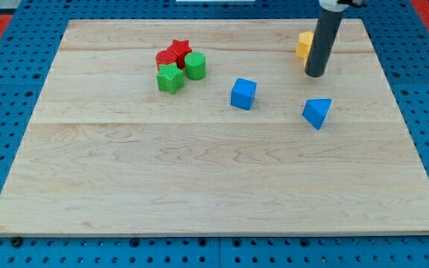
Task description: Place the blue cube to the left of the blue triangle
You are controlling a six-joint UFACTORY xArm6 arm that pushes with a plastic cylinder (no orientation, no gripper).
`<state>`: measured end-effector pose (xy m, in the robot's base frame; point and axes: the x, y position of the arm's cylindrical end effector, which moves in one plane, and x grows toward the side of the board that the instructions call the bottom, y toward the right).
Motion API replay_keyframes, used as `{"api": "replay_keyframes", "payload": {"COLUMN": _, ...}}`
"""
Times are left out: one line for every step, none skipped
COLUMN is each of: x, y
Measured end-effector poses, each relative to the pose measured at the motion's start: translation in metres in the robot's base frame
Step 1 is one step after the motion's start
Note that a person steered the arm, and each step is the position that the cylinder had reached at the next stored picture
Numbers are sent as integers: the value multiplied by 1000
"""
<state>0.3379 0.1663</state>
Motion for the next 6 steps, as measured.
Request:
{"api": "replay_keyframes", "payload": {"x": 0, "y": -8}}
{"api": "replay_keyframes", "payload": {"x": 4, "y": -76}}
{"api": "replay_keyframes", "payload": {"x": 6, "y": -99}}
{"api": "replay_keyframes", "payload": {"x": 38, "y": -123}}
{"api": "replay_keyframes", "payload": {"x": 71, "y": -170}}
{"api": "replay_keyframes", "payload": {"x": 88, "y": -231}}
